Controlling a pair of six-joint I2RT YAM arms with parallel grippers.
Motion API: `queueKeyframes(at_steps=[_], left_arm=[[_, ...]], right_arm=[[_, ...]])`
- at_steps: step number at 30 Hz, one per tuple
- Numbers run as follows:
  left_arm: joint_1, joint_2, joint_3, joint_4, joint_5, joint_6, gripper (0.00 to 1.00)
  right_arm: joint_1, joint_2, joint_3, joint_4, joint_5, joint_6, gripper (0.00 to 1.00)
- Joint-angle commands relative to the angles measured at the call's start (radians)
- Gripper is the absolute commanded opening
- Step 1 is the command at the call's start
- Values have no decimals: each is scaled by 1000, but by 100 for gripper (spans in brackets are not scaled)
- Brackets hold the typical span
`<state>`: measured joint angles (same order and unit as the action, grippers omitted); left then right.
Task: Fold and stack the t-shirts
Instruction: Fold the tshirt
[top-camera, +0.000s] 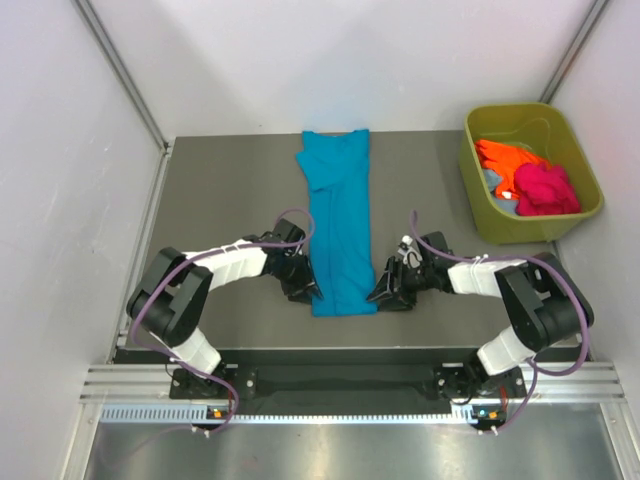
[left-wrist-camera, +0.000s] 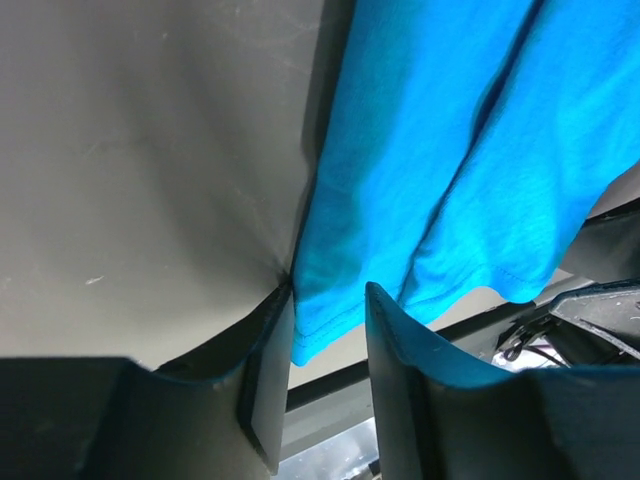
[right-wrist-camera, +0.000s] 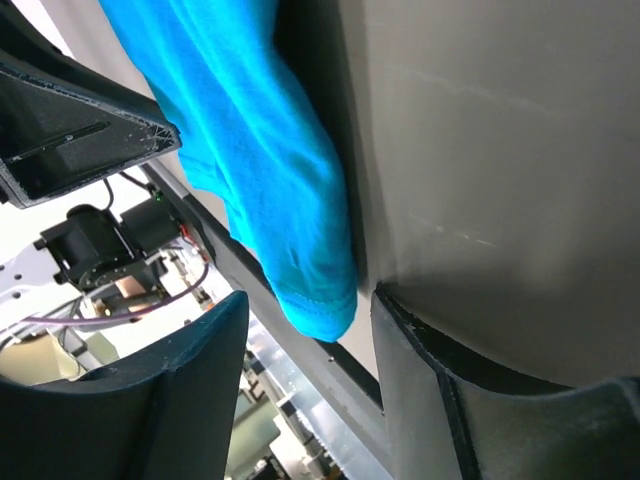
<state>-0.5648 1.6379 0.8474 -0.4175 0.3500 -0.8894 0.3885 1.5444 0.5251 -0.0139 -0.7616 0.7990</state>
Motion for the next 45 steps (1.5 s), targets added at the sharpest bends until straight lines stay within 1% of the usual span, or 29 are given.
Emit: queueKeyframes(at_steps=[1, 2, 7, 9, 10, 11, 12, 16, 19, 20, 22, 23, 25, 26, 27, 29, 30, 31, 33, 34, 38, 41, 45], left_arm=[[-6, -39, -37, -15, -23, -13, 39], [-7, -42, -42, -20, -23, -13, 38], [-7, -61, -77, -17, -23, -19, 31], [-7, -59, -79, -18, -25, -22, 17], [-7, -59, -76, -21, -32, -23, 7], [-7, -58, -74, -26, -39, -28, 1], [-7, -53, -71, -24, -42, -29, 0], [-7, -46, -62, -14, -37, -34, 0], [-9, -36, -54, -6, -36, -23, 0], [-9, -35, -56, -1, -28, -19, 0], [-10, -36, -47, 2, -23, 1, 0], [-9, -41, -41, 3, -20, 13, 0], [-10, -61, -10, 8, -14, 49, 0], [-10, -70, 2, 8, -11, 61, 0], [-9, -88, 30, 6, -8, 72, 0], [-9, -119, 79, -12, -5, 148, 0], [-9, -127, 99, -21, -5, 148, 0], [-9, -134, 119, -27, 10, 203, 0], [-10, -158, 168, -59, 17, 236, 0], [-14, -162, 188, -79, 41, 301, 0], [-27, -191, 229, -115, 6, 366, 0], [-21, -191, 295, -156, -66, 421, 0], [17, -161, 364, -167, -54, 441, 0]], right_arm=[[35, 28, 22, 32, 54, -11, 53], [45, 32, 27, 32, 56, -12, 51], [69, 60, 44, 43, 70, -12, 49], [75, 63, 42, 46, 79, -15, 47], [76, 65, 36, 51, 79, -15, 45], [76, 63, 33, 55, 79, -15, 43], [76, 60, 30, 58, 77, -17, 42], [76, 51, 23, 54, 79, -23, 40], [76, 40, 19, 55, 82, -29, 36], [76, 39, 18, 58, 82, -32, 30], [76, 34, 15, 66, 79, -30, 23], [76, 31, 16, 66, 77, -38, 13], [76, 14, 30, 55, 74, -53, 6], [75, -4, 36, 51, 73, -66, 0], [76, -13, 41, 40, 71, -72, 0], [76, -50, 64, 22, 68, -93, 0], [76, -65, 64, 17, 65, -98, 0], [76, -79, 72, 17, 64, -101, 0], [76, -119, 76, -27, 54, -122, 0], [78, -135, 81, -40, 54, -133, 0], [75, -181, 122, -69, 53, -162, 0], [59, -176, 185, -73, 56, -181, 0], [21, -129, 310, -67, 61, -187, 0]])
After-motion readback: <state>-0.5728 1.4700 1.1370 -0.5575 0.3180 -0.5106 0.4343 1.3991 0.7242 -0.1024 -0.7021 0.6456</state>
